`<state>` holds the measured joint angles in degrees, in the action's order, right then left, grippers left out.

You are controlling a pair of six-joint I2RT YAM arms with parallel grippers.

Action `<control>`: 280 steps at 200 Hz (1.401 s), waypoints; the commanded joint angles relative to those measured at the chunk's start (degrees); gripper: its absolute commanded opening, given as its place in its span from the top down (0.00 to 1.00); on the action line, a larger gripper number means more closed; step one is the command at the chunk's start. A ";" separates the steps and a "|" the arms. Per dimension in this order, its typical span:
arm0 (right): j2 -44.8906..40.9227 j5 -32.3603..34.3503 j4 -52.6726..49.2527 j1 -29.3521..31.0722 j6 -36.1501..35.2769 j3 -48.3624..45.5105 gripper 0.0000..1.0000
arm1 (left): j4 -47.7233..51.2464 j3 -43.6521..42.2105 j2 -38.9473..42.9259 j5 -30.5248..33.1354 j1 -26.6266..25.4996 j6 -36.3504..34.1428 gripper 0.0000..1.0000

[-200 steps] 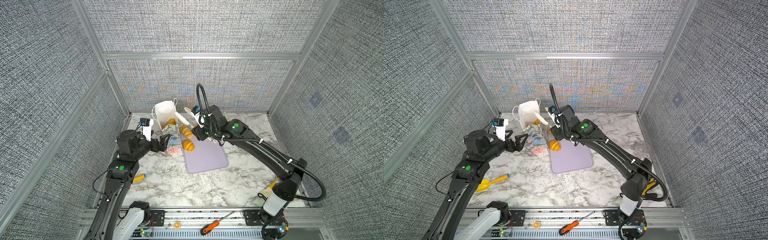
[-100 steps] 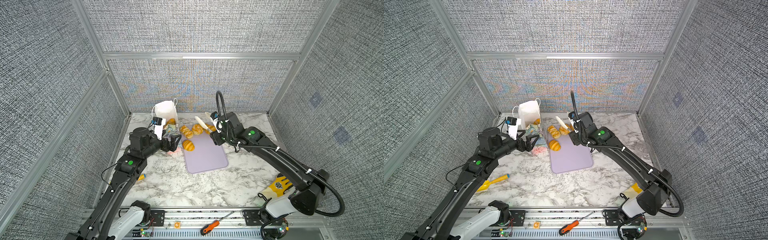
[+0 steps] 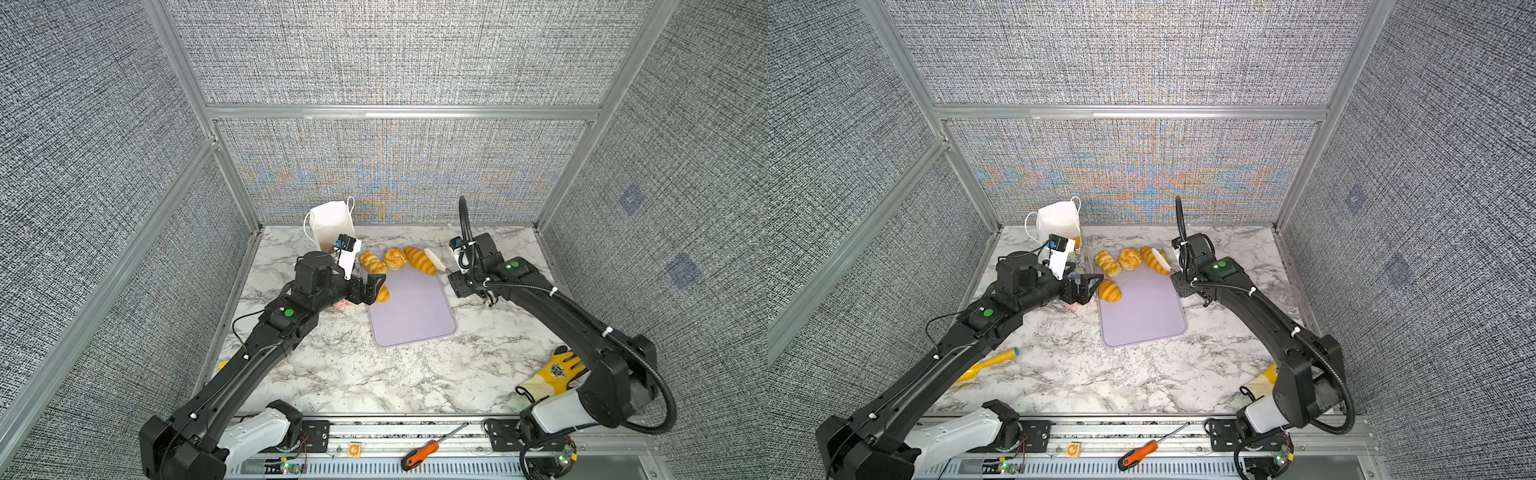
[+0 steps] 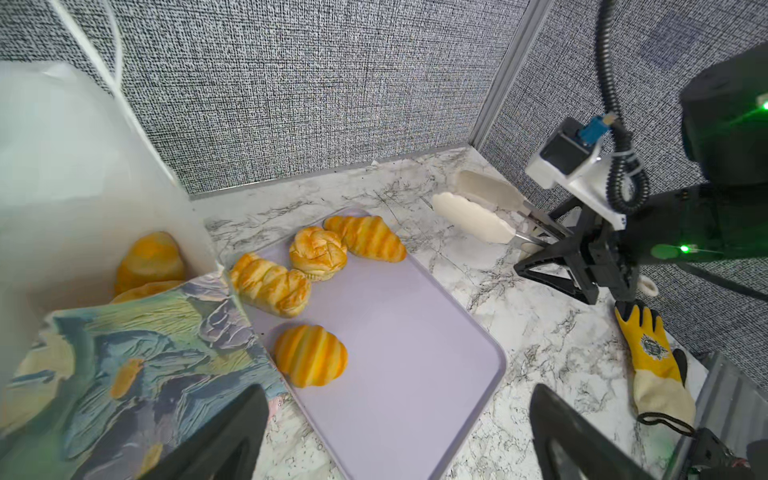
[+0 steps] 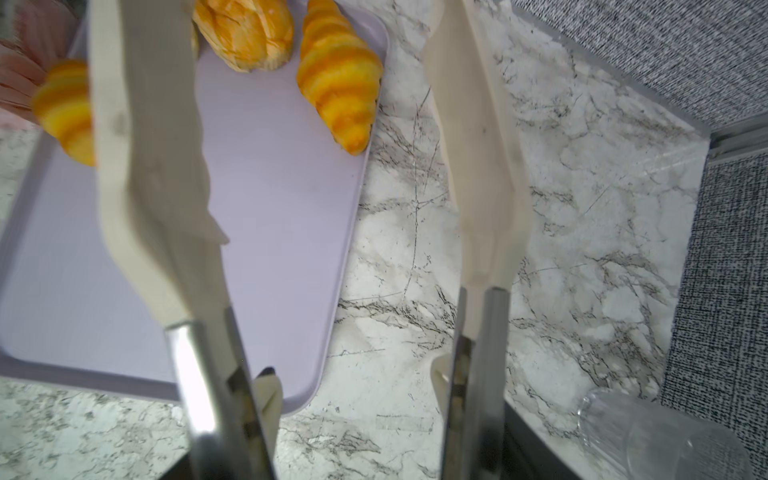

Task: Place the fake bread into the paper bag
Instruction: 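Withdraw the tongs back over the tray with the right gripper, then lower the tongs onto the striped croissant farthest from the robot with the right gripper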

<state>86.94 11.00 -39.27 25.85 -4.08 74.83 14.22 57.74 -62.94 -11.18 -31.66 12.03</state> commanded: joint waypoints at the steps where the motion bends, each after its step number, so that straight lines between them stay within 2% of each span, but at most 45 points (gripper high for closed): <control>1: 3.67 -1.69 -1.13 -1.17 -2.30 1.91 0.31 | -2.32 -0.13 -1.20 2.15 -1.22 1.05 0.01; 35: 12.23 -1.36 -3.54 -2.13 -3.44 6.63 0.31 | -3.49 -1.39 -2.18 5.05 -3.17 1.39 0.01; 82: 20.06 -1.42 -3.73 -2.95 -4.99 11.78 0.30 | 0.06 -1.04 -4.72 7.87 -4.11 0.63 0.01; 128: 26.03 -1.61 -5.29 -3.08 -5.59 15.94 0.30 | -0.57 -1.32 -5.74 6.27 -4.46 0.08 0.01; 181: 28.27 -2.73 -6.49 -3.02 -5.66 17.18 0.30 | -1.96 -1.47 -7.45 2.33 -4.46 -0.21 0.01; 223: 29.95 -3.09 -9.02 -2.46 -6.28 18.22 0.31 | -4.11 -2.61 -6.96 2.70 -4.53 0.71 0.01; 280: 27.82 -3.02 -10.48 -0.39 -5.16 15.91 0.34 | -4.54 -3.74 -5.75 3.69 -4.47 0.37 0.01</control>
<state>116.09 8.54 -47.97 24.67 -9.65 91.42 11.73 54.35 -69.08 -7.66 -36.18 12.45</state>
